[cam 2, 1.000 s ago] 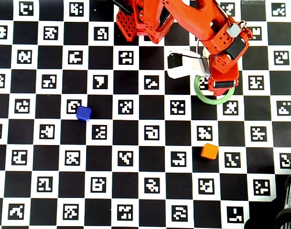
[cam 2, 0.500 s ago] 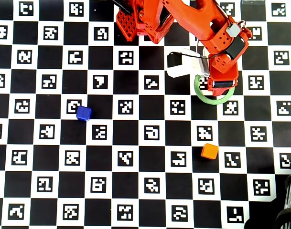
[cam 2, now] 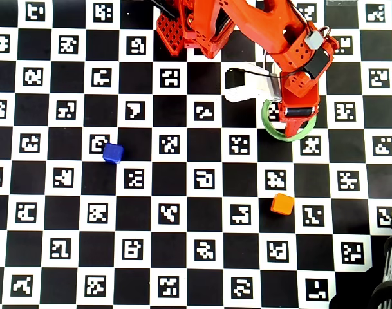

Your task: Grab the red cube then put it in the green circle then put the blue cube on top and finally the orange cube on top

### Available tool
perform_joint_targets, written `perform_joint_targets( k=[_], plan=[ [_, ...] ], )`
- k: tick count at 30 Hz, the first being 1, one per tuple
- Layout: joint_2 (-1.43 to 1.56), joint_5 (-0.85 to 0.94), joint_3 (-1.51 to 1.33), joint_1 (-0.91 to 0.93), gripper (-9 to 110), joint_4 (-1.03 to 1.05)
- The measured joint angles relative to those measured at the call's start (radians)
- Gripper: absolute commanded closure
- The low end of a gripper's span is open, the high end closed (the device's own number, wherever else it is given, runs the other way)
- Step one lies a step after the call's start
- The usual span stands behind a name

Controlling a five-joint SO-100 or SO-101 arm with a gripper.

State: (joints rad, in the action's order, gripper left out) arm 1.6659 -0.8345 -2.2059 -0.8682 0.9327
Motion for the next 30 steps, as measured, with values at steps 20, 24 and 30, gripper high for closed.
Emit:
perform_joint_targets(
  k=[20, 24, 30],
  plan=[
    [0.143, 0.181, 0.305, 0.124, 66, 0.445],
    [0.16, 0.411, 0.397, 0.232, 66, 0.555],
    [0.196, 0.618, 0.483, 0.426, 63, 0.672]
  ],
)
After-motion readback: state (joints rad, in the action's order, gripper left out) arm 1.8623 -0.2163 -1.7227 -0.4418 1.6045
